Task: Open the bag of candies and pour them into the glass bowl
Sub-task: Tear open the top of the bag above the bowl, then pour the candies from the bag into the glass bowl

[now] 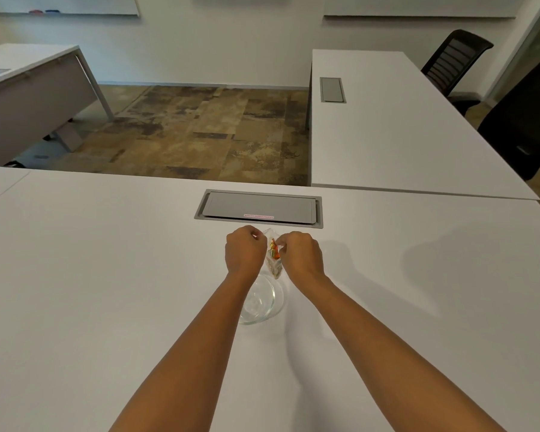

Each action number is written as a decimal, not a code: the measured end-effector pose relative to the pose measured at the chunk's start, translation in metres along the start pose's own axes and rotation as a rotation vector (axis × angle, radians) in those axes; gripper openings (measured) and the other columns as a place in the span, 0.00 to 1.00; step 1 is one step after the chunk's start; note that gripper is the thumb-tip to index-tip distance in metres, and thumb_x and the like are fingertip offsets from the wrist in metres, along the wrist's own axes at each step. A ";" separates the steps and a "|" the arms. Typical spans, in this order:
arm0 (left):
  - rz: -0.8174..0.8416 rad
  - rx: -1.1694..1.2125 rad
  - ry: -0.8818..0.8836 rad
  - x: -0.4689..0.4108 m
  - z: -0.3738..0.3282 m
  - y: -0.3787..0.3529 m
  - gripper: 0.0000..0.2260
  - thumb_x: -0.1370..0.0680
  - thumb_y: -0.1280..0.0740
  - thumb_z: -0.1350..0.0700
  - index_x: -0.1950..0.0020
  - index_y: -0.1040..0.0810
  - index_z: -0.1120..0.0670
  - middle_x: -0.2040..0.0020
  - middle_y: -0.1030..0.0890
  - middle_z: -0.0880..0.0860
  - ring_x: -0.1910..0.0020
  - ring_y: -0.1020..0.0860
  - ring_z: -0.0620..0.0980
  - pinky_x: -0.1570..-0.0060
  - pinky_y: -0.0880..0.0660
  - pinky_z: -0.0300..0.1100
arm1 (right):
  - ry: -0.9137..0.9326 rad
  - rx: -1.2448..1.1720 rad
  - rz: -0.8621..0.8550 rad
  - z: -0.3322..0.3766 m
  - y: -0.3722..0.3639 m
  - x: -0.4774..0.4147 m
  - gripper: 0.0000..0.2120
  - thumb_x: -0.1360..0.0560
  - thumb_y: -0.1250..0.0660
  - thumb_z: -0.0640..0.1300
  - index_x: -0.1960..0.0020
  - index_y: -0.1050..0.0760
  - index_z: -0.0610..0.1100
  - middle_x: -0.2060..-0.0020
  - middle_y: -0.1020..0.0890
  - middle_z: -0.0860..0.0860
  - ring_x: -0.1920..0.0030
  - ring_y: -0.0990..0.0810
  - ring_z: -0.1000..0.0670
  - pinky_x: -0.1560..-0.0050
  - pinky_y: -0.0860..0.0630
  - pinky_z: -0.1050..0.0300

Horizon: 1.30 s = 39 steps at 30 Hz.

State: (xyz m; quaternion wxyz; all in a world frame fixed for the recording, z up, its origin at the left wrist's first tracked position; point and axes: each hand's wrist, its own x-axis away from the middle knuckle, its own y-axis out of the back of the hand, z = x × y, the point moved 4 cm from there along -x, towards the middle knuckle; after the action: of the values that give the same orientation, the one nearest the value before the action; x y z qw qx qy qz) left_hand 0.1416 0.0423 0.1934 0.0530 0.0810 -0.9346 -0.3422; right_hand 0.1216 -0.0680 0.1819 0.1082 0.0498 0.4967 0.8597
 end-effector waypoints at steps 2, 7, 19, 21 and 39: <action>0.005 0.009 -0.001 0.003 -0.001 0.000 0.12 0.23 0.36 0.56 0.44 0.20 0.60 0.45 0.17 0.59 0.50 0.18 0.55 0.51 0.26 0.40 | -0.009 -0.045 -0.001 0.003 0.000 0.002 0.14 0.28 0.31 0.41 0.42 0.21 0.42 0.45 0.17 0.43 0.49 0.18 0.43 0.46 0.22 0.53; 0.035 0.019 -0.002 0.008 0.001 0.000 0.11 0.23 0.36 0.63 0.42 0.21 0.59 0.43 0.18 0.60 0.48 0.19 0.57 0.49 0.24 0.42 | -0.040 -0.118 -0.022 0.003 0.001 0.007 0.15 0.29 0.30 0.40 0.43 0.21 0.43 0.44 0.18 0.44 0.48 0.18 0.44 0.44 0.23 0.53; 0.046 0.096 0.016 0.009 -0.005 0.011 0.11 0.23 0.36 0.63 0.43 0.19 0.61 0.44 0.17 0.60 0.51 0.17 0.59 0.45 0.21 0.48 | -0.311 -0.919 0.053 -0.023 -0.008 0.010 0.05 0.23 0.39 0.42 0.48 0.30 0.47 0.44 0.24 0.48 0.42 0.23 0.45 0.43 0.23 0.52; 0.060 0.110 0.034 0.007 -0.006 0.012 0.11 0.23 0.36 0.63 0.42 0.19 0.61 0.43 0.18 0.60 0.49 0.18 0.58 0.42 0.22 0.50 | -0.427 -1.117 0.081 -0.032 -0.015 0.010 0.09 0.21 0.42 0.44 0.42 0.34 0.46 0.39 0.26 0.46 0.40 0.25 0.44 0.41 0.26 0.51; 0.294 0.457 0.154 -0.005 0.036 0.030 0.11 0.25 0.32 0.61 0.43 0.20 0.58 0.46 0.18 0.58 0.53 0.19 0.52 0.61 0.21 0.39 | -0.554 -1.374 0.495 -0.053 -0.073 0.020 0.18 0.28 0.35 0.58 0.46 0.23 0.47 0.48 0.18 0.47 0.47 0.20 0.47 0.49 0.21 0.53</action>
State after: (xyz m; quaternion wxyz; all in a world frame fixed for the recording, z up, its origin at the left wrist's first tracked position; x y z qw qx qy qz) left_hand 0.1372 0.0889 0.1851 0.1532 -0.0198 -0.9825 -0.1040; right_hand 0.1019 -0.0727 0.0921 0.0398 0.2938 -0.2176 0.9299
